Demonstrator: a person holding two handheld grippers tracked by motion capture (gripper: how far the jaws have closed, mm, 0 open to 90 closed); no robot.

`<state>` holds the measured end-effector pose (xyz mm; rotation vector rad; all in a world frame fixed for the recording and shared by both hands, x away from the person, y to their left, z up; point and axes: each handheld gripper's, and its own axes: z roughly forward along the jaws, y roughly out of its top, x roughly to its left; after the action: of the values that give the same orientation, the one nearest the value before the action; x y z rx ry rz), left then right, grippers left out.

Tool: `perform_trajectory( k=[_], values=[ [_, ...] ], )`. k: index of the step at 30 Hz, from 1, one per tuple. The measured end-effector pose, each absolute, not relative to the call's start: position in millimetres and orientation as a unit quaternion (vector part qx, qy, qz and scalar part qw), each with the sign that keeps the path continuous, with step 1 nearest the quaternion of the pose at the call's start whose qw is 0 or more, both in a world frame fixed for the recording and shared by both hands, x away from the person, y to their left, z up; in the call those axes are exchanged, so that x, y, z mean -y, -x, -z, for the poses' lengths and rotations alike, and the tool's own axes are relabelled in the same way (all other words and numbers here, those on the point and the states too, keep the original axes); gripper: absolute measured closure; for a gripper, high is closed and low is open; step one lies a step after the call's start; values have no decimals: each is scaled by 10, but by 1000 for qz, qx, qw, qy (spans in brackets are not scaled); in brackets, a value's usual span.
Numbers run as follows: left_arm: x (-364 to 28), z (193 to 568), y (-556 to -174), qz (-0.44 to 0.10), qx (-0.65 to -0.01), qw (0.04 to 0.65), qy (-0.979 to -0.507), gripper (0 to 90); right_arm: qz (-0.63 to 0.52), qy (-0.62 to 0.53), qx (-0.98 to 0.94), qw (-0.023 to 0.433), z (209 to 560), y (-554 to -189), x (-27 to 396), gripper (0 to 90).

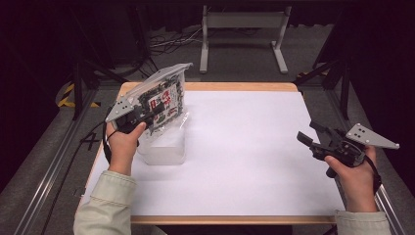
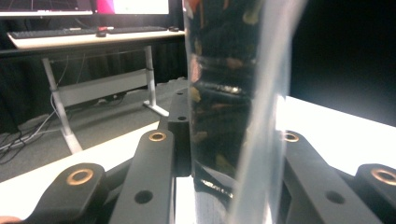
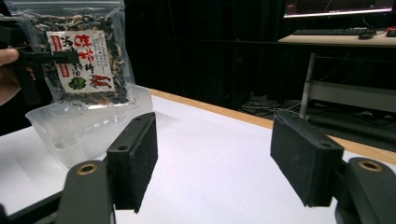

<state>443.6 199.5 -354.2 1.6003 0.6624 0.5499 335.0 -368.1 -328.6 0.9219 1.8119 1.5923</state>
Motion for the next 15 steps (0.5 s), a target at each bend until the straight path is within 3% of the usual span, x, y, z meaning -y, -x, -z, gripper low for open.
perform_trajectory(
  k=[15],
  values=[
    [-2069,3643,-4493,-226,-296,610,-700,714,-594,-340,-676,273,3291,-3353,3661,332]
  ],
)
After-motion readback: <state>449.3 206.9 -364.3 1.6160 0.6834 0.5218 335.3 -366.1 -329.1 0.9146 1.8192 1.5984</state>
